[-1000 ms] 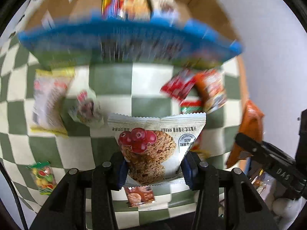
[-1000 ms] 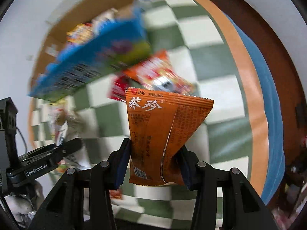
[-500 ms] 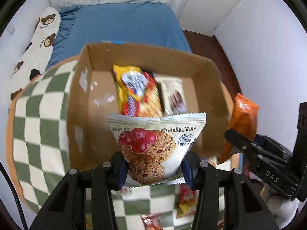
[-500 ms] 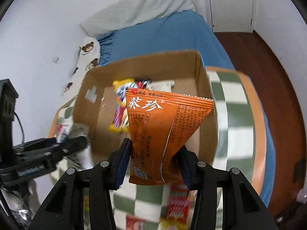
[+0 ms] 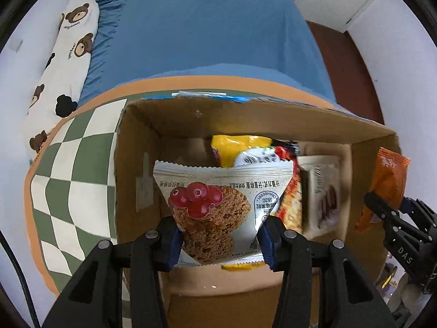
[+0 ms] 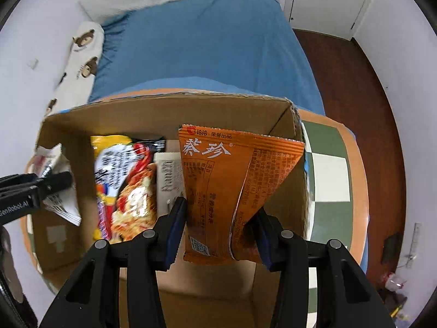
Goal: Organize snacks
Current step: 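Lower both packets into the box beside the noodle bag and release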
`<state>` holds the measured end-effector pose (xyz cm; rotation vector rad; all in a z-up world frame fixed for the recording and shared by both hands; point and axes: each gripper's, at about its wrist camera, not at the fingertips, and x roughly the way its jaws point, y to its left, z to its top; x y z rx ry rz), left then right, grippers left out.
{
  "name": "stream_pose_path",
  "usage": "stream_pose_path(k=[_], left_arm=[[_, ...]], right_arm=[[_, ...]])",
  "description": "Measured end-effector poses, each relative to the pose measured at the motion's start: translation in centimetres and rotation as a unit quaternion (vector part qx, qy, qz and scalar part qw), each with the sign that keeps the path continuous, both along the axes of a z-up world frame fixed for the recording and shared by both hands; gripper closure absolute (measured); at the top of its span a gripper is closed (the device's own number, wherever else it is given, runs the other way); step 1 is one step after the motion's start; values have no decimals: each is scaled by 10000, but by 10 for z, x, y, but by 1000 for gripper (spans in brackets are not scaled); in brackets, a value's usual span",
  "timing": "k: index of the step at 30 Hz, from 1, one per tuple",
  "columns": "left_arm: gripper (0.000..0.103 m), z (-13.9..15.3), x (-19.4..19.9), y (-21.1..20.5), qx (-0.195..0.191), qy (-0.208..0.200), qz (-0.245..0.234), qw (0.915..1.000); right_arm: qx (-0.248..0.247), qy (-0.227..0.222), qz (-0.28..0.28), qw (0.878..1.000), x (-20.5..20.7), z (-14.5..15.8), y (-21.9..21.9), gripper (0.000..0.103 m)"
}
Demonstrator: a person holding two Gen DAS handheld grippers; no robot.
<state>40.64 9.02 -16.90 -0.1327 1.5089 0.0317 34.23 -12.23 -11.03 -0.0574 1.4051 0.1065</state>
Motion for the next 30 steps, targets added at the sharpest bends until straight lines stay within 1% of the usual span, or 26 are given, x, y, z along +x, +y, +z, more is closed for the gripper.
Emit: stream_pose_path(k=[6, 7, 8, 9, 10, 11, 12, 13, 15, 17, 20, 23, 25, 27, 30], left_arm=[[59, -16, 11, 6, 174, 128, 3, 9998], [56, -17, 12, 6, 185, 146, 5, 9997], [54, -19, 13, 7, 172, 162, 21, 9997], [45, -21, 15, 8, 155, 173, 55, 9997], [35, -22, 16, 10, 95, 144, 81, 9998], [29, -23, 18, 11, 44, 122, 96, 9999], [16, -23, 18, 12, -15, 80, 108, 9999], [10, -22, 18, 12, -42, 29, 117, 9999], [10, -21, 17, 10, -10, -80, 59, 10000], [10, -20, 16, 8, -13, -101, 12, 9999], [10, -19, 11, 7, -86, -190, 56, 9998], [10, -15, 2, 2, -116, -283, 76, 9995], [10, -12, -6, -2, -222, -352, 64, 9991], [10, -10, -15, -6, -148, -426, 55, 9990], [10, -6, -31, -11, -35, -551, 18, 9985]], right_arm=[[-185, 151, -41, 9997, 17, -21, 3, 53], [-208, 192, -64, 9996, 19, -24, 3, 52], [-195, 283, -132, 9993, 21, -29, 1, 47], [-191, 336, -182, 9991, 23, -32, 0, 41], [-176, 358, -209, 9990, 24, -35, -1, 24], [-156, 333, -224, 9991, 24, -36, -2, 16], [-148, 327, -228, 9991, 24, -37, -3, 15], [-104, 351, -238, 9990, 24, -39, -4, 14], [-78, 337, -251, 9991, 23, -40, -5, 12], [-70, 314, -241, 9992, 21, -41, -5, 11], [-18, 270, -251, 9993, 18, -41, -7, 7], [35, 171, -257, 9995, 12, -35, -5, 7], [118, 71, -257, 9996, 3, -29, -4, 7], [202, -25, -251, 9995, -6, -23, -3, 7], [77, -247, -161, 9995, -22, -11, 0, 7]])
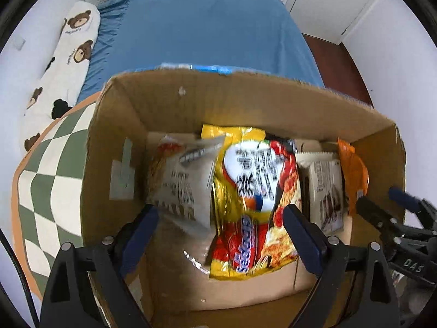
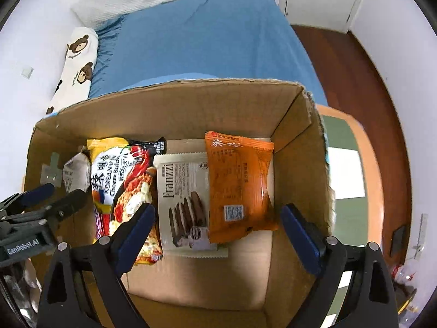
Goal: Organize snacks
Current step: 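Lower both packets into the box beside the noodle bag and release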
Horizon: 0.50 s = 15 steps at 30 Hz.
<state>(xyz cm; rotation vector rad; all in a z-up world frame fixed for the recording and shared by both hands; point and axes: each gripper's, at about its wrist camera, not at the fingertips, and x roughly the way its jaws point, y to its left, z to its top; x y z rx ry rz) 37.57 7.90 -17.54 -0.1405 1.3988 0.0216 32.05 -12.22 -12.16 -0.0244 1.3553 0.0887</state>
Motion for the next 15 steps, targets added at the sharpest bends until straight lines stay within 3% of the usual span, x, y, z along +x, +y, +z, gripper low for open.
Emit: stream_pose_path(k=[7, 15], left_arm=[[10, 18, -35, -8, 96, -328, -17, 9994], [10, 65, -83, -17, 165, -998, 74, 9948]], right_arm=[[-12, -388, 48, 9992, -41, 26, 5, 7], [93, -873, 108, 9961, -83, 63, 3, 7]])
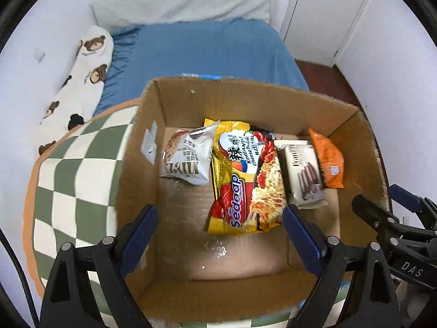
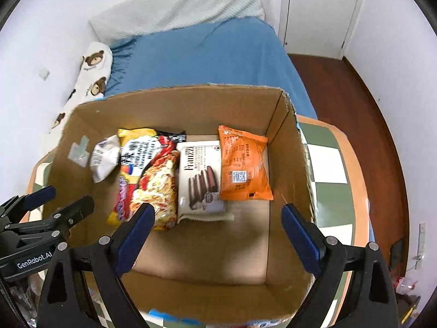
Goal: Organize snacks
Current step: 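Lower both packets into the box beside the noodle bag and release, then grasp the red-brown packet with left tool while right tool grasps the yellow Guoba bag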
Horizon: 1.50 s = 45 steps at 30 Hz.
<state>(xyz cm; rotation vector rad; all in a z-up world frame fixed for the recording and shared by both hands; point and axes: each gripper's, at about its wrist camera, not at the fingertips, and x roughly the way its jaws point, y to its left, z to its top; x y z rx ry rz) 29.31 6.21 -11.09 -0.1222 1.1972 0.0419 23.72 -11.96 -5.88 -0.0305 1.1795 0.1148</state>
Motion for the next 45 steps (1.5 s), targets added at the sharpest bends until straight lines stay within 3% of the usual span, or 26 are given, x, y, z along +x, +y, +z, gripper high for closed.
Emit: stream_pose_path(k=[6, 13, 19, 23, 27, 30, 35, 39, 41, 42, 45], left_arm=[[10, 37, -40, -13, 118, -510, -35, 9986], [10, 66, -83, -24, 118, -783, -80, 9968], [10, 81, -113, -28, 43, -911, -33, 9958], [10, 74, -135, -30, 15, -759, -20, 9971], [10, 37, -160, -34, 35, -132, -100, 9999], [10, -11, -184, -36, -113, 541, -111, 9984], [10, -107, -221, -55, -687, 1980, -410, 9769], [14, -161, -234, -74, -1108, 2712, -484, 9549], [14, -183, -237, -83, -1139, 2894, -470, 9492], [17, -192, -238, -87, -1091, 2984, -513, 9468], [46, -196, -242, -97, -743, 2800, -642, 9550]], right_arm=[[23, -416, 63, 9991, -44, 35, -1, 7], [156, -803, 78, 9966, -97, 71, -2, 7], [430, -830, 12, 9956, -136, 86, -9, 7], [627, -620, -128, 9960, -159, 78, -18, 7], [742, 96, -244, 9969, -183, 37, -30, 7], [708, 771, -374, 9938, -207, -7, -41, 7], [787, 1564, -684, 9822, -250, -69, -65, 8], [774, 1817, -914, 9760, -272, -97, -81, 8], [787, 1894, -989, 9737, -279, -107, -86, 8], [768, 1941, -1008, 9728, -281, -111, -87, 8], [675, 2087, -971, 9708, -286, -125, -87, 8]])
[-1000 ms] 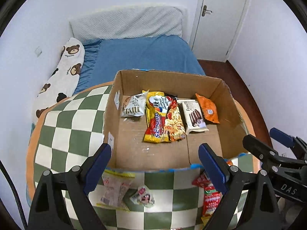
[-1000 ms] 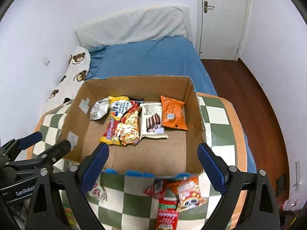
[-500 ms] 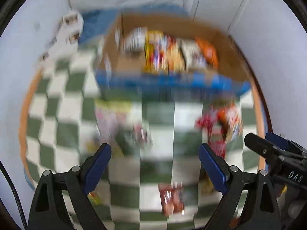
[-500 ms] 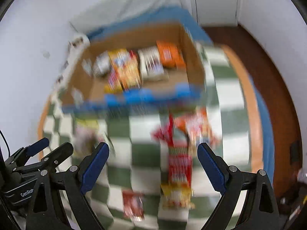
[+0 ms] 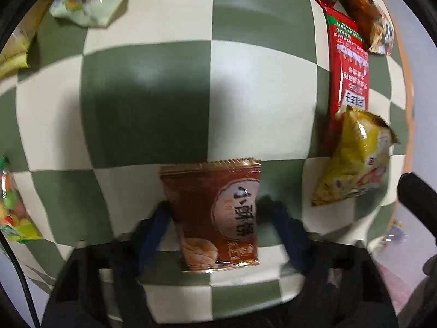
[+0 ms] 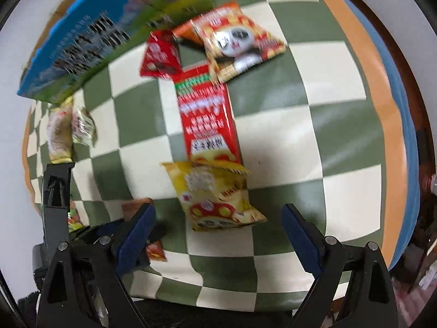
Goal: Organize snacks
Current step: 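Grasp the red-brown packet with left tool while right tool grasps the yellow Guoba bag, then carry both packets into the box and open both tools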
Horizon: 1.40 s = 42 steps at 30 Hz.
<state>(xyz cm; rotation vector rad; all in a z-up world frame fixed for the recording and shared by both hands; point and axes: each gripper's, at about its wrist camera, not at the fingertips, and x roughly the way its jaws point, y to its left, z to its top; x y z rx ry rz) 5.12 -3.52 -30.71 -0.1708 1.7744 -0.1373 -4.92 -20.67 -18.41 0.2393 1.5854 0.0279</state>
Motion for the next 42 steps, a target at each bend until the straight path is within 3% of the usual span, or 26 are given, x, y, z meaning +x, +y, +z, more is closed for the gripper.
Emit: stream_pose_path(k=[2, 6, 9, 11, 14, 21, 28, 30, 36, 42], left_arm=[[52, 3, -1, 2, -28, -53, 27, 10000], [52, 12, 4, 20, 164, -272, 262, 9992], [52, 16, 12, 35, 295, -401, 478, 9976], [52, 16, 16, 40, 286, -435, 580, 9970], [50, 11, 17, 38, 250, -393, 551, 9974], [49, 3, 13, 37, 359, -480, 457, 9972], [52, 17, 13, 22, 456, -618, 411, 9962], [52, 19, 11, 22, 441, -704, 387, 9958], [52, 61, 13, 16, 228, -1023, 335, 9939], [52, 132, 35, 13, -286, -1553, 370, 9868]], right_arm=[[-40, 64, 73, 9999, -3, -11, 3, 8], [-54, 44, 124, 9999, 0, -24, 9, 13], [-107, 22, 287, 9995, 5, -34, 21, 27], [-157, 16, 533, 9985, 6, -39, 31, 45], [-69, 138, 729, 9972, 5, -41, 43, 46], [144, 371, 597, 9974, 16, -48, 44, 44], [223, 326, 529, 9978, 18, -52, 39, 47], [264, 252, 590, 9976, 17, -47, 38, 52], [555, 19, 633, 9964, 18, -16, 27, 54], [1081, -389, 614, 9915, 38, 51, 16, 54]])
